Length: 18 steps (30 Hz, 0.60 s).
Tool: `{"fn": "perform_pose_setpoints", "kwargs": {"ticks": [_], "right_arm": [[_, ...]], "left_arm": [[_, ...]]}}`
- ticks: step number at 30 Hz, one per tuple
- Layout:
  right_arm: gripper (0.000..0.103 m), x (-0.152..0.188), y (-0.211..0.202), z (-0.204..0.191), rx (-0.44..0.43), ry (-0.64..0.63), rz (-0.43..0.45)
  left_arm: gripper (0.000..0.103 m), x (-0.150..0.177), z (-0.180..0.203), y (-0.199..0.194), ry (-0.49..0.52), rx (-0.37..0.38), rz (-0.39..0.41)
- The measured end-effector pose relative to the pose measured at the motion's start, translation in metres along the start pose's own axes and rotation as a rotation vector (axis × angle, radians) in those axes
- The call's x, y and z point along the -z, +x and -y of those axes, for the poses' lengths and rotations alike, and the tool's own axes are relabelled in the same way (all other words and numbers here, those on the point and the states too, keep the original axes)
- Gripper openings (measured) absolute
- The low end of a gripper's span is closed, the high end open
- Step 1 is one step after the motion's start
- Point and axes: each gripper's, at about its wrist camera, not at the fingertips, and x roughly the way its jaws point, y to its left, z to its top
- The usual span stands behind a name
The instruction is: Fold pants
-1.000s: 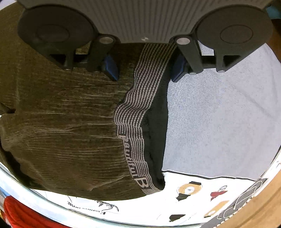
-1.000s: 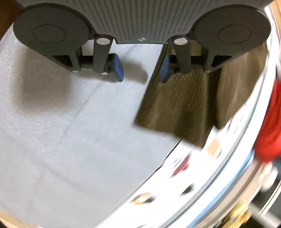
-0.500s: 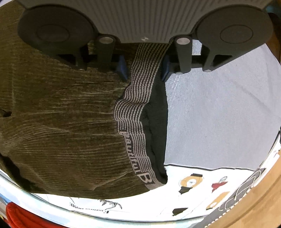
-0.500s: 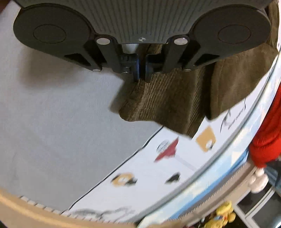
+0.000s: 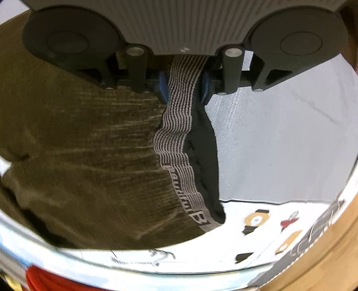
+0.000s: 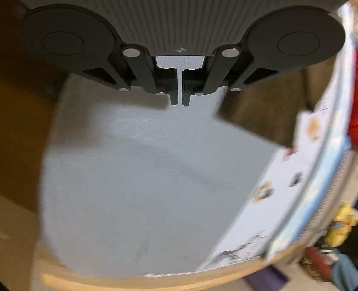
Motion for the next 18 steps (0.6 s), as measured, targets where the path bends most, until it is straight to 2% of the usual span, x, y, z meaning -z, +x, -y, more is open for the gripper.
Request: {"fn": "perform_pose_setpoints", "kwargs": {"ticks": [1,2,3,4,5,9,12,14,15,16,18], "right_arm": [[0.014,0.0,0.0,-0.008,-0.032,-0.036,0.011],[0.023,0.001,0.0,-0.016,-0.051,-0.063,0.024],[0.044,0.003,0.001,-0.024,-0.065,-0.083,0.032],[0.056,0.004,0.003,-0.03,-0.073,-0.093,0.031],[0.057,0.005,0.009,-0.037,-0.08,-0.096,0.019],[0.057,0.007,0.038,-0.06,-0.045,-0.083,-0.043],[0.055,0.012,0.052,-0.067,0.017,-0.076,-0.057],[0.041,0.019,0.055,-0.072,0.052,-0.085,-0.056],[0.016,0.02,0.057,-0.074,0.062,-0.096,-0.05],[0.008,0.019,0.057,-0.076,0.066,-0.104,-0.048],[0.007,0.018,0.054,-0.08,0.059,-0.106,-0.031]], "left_arm": [[0.054,0.0,-0.004,-0.001,-0.025,0.01,0.001],[0.06,-0.001,-0.005,-0.002,-0.041,0.011,-0.002],[0.066,-0.001,-0.006,-0.003,-0.053,0.013,-0.002],[0.066,-0.001,-0.008,-0.002,-0.061,0.021,-0.005],[0.067,-0.001,-0.008,-0.001,-0.064,0.023,-0.014],[0.069,0.002,-0.013,0.009,-0.078,0.034,-0.059],[0.069,0.003,-0.018,0.019,-0.088,0.062,-0.098],[0.069,0.003,-0.022,0.024,-0.098,0.079,-0.11],[0.067,0.003,-0.022,0.026,-0.098,0.086,-0.113],[0.06,0.002,-0.021,0.027,-0.091,0.091,-0.112],[0.05,-0.001,-0.018,0.027,-0.072,0.093,-0.101]]}}
